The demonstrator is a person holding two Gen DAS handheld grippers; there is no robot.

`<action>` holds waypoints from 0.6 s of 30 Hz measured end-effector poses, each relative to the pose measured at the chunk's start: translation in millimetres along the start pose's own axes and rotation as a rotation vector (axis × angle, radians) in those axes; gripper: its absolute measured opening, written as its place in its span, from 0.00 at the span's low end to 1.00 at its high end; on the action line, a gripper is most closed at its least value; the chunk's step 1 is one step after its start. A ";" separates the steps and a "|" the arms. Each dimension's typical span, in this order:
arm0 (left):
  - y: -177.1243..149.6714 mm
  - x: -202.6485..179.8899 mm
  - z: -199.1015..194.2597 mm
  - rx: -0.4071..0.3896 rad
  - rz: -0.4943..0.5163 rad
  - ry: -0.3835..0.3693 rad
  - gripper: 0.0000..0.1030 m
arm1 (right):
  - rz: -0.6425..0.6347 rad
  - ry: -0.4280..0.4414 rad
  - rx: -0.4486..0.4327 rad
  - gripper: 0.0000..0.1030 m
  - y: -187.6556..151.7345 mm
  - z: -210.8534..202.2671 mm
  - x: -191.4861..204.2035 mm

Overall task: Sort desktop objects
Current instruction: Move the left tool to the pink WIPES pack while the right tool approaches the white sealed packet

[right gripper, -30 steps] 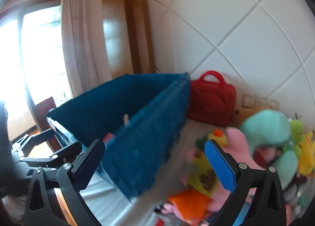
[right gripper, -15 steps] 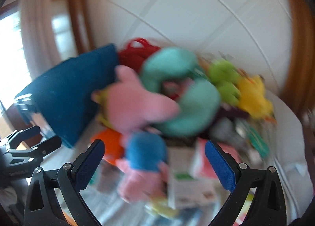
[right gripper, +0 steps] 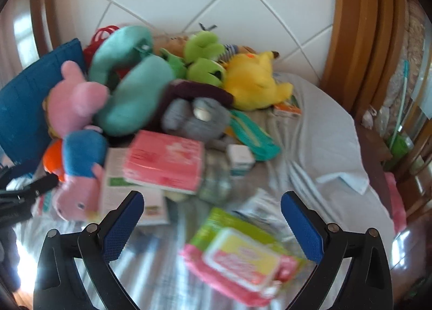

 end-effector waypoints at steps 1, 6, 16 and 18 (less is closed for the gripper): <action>-0.1 -7.6 5.3 0.000 -0.014 0.010 0.90 | -0.018 0.008 0.018 1.00 -2.0 8.2 -13.4; -19.2 -58.9 32.1 0.029 -0.145 0.103 0.90 | -0.149 0.108 0.097 0.93 -7.9 55.5 -62.6; -63.0 -138.0 49.8 0.081 -0.323 0.209 0.90 | -0.371 0.295 0.185 0.80 -18.9 104.0 -96.5; -70.7 -150.8 52.5 0.085 -0.355 0.231 0.90 | -0.390 0.321 0.180 0.80 -21.1 103.3 -98.9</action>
Point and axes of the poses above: each gripper's, at about its wrist camera, not at the fingertips, and z roughly the way its jaws point, x to its left, y to its top, the point moved 4 cm from there along z, roughly the way its jaws point, and after that the axes turned 7 degrees about -y, right-handed, at the moved point
